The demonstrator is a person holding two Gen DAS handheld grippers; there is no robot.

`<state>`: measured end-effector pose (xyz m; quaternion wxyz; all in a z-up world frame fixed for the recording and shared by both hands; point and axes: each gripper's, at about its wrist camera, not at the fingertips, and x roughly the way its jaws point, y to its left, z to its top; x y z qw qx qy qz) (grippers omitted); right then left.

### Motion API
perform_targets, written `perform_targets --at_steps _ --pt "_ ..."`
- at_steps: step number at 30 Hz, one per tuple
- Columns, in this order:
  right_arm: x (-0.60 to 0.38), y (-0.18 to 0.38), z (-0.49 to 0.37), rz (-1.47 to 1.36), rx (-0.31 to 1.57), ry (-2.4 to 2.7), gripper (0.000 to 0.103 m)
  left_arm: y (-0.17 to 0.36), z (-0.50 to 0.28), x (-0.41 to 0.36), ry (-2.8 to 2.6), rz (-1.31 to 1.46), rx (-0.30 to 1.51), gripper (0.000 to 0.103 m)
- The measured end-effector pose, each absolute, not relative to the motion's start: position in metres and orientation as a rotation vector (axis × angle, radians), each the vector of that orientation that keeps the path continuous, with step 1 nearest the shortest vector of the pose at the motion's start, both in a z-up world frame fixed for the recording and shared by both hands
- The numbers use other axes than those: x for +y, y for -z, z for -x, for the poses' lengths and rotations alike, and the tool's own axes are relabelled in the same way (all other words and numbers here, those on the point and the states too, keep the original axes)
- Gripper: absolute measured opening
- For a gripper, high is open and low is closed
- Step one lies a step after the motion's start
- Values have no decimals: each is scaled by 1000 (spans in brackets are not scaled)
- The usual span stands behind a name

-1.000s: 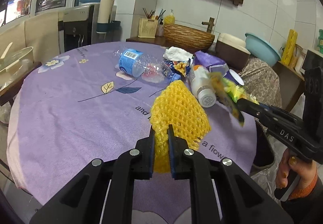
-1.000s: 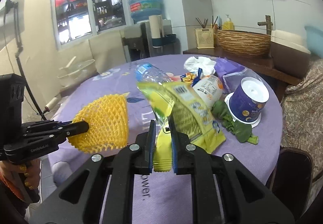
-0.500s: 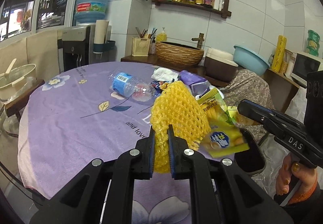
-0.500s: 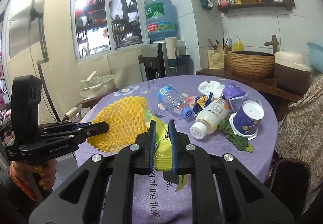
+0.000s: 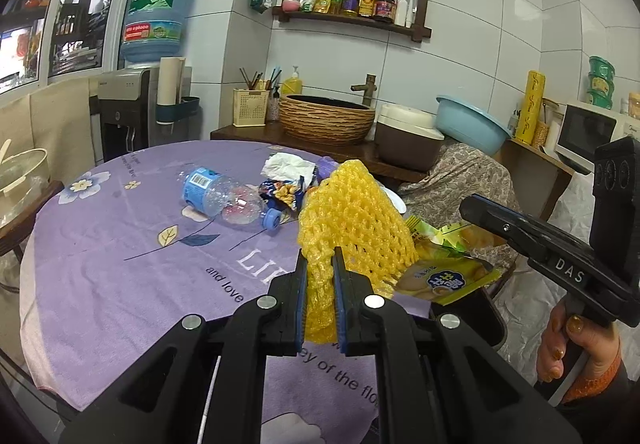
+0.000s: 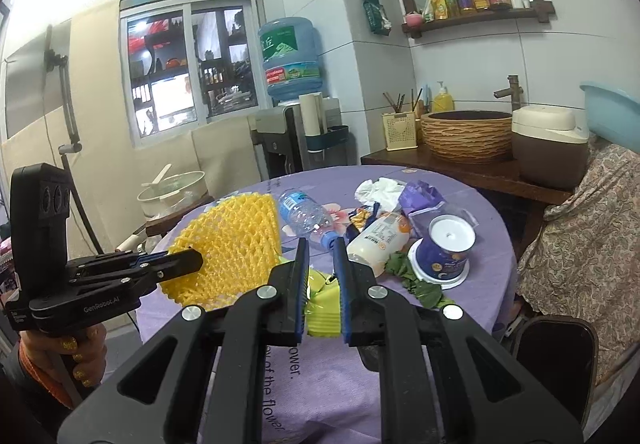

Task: Collect trash
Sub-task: 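Carry the foam net and snack bag over the black trash bin with both grippers, then open both grippers to drop the net and snack bag into the bin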

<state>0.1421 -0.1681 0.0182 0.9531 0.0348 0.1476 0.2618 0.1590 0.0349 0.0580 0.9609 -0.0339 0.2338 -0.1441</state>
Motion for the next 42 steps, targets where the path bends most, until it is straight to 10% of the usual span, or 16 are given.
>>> perform_targets --at_steps 16,31,33,36,42 --pt "-321 7 -145 -139 335 -152 13 -36 -194 -92 569 -6 530 12" --pt "-427 170 -196 -304 676 49 14 52 -223 -216 715 -85 713 12" --pt "-427 178 -200 -289 689 78 18 64 -228 -222 708 -90 744 12" --pt "-436 178 -197 -297 656 157 63 80 -236 -232 702 -99 782 12" --pt "-453 157 -174 -283 590 219 66 104 -248 -261 716 -147 832 12"
